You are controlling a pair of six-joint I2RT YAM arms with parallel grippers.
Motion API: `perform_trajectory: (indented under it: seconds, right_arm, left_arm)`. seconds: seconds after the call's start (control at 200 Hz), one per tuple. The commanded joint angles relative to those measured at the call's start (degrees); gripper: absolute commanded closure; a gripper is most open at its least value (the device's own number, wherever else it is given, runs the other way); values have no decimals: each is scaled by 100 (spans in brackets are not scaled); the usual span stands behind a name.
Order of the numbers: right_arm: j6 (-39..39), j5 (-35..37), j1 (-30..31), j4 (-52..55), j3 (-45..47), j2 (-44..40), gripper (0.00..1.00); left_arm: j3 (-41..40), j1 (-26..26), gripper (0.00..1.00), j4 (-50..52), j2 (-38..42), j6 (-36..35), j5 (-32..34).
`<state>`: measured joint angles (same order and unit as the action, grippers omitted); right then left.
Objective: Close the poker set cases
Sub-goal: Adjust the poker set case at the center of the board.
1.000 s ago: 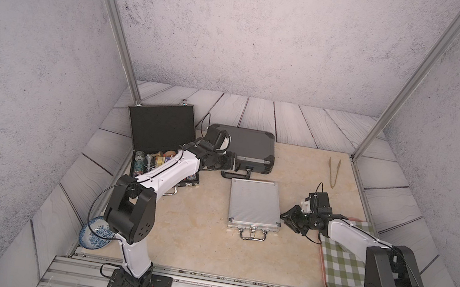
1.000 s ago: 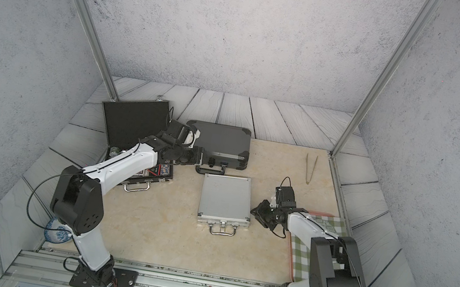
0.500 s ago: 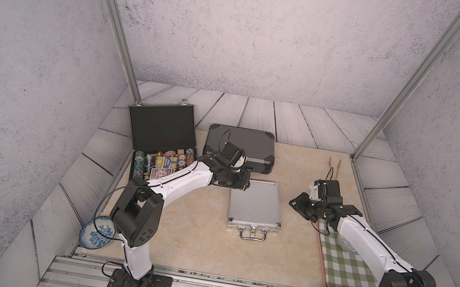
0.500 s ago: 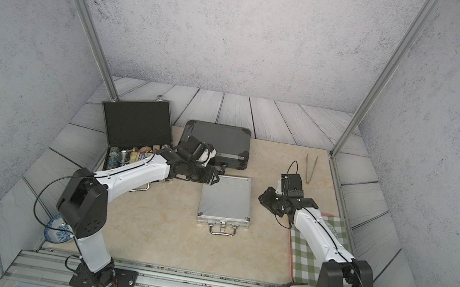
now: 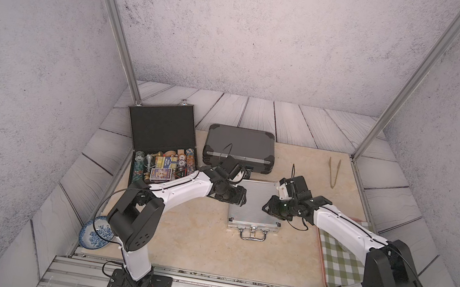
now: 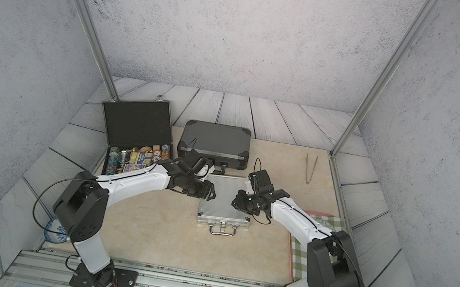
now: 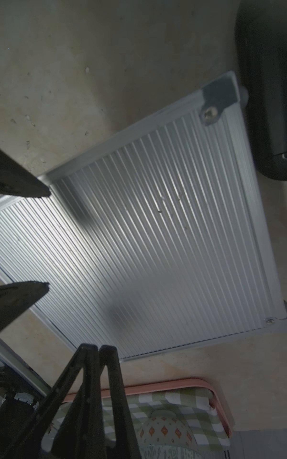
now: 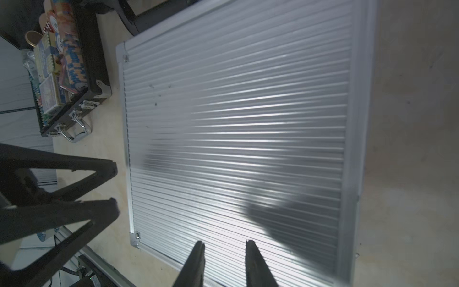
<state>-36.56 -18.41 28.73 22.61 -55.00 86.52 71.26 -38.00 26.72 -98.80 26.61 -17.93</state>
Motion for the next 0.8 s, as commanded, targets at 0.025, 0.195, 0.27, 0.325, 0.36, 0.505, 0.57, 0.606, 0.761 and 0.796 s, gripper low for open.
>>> perform_trajectory:
  seconds: [0.025, 0.195, 0.27, 0.325, 0.36, 0.505, 0.57, 0.606, 0.761, 0.796]
  right_arm:
    - [41, 88, 27, -88, 167, 342, 70]
    - [-122, -13, -46, -412, 669, 689, 71]
    - [-232, -133, -130, -608, 823, 734, 71]
    - [-272, -192, -177, -669, 881, 744, 71]
    - [-282, -206, -208, -679, 899, 730, 72]
    - [-247, -206, -300, -644, 912, 675, 72]
    - [-251, -222, -350, -634, 912, 684, 72]
    - [-262, -247, -378, -643, 920, 690, 72]
    - [-393, -353, -492, -768, 1000, 680, 72]
    - [-421, -369, -508, -788, 1017, 670, 72]
  left_arm:
    - [-190, -22, 43, -34, 133, 85, -233]
    - [-423, -196, 41, -117, 196, 126, -417]
    - [-545, -283, 39, -169, 263, 107, -464]
    - [-660, -351, 39, -245, 344, 138, -515]
    - [-741, -402, 38, -293, 381, 185, -520]
    - [-1213, -690, 34, -838, 519, 573, -600]
    - [-1419, -806, 33, -1132, 554, 797, -532]
    - [-1543, -865, 32, -1297, 572, 926, -452]
    - [-1941, -1096, 31, -2040, 631, 1484, -215]
    - [-2002, -1157, 31, -2149, 658, 1611, -112]
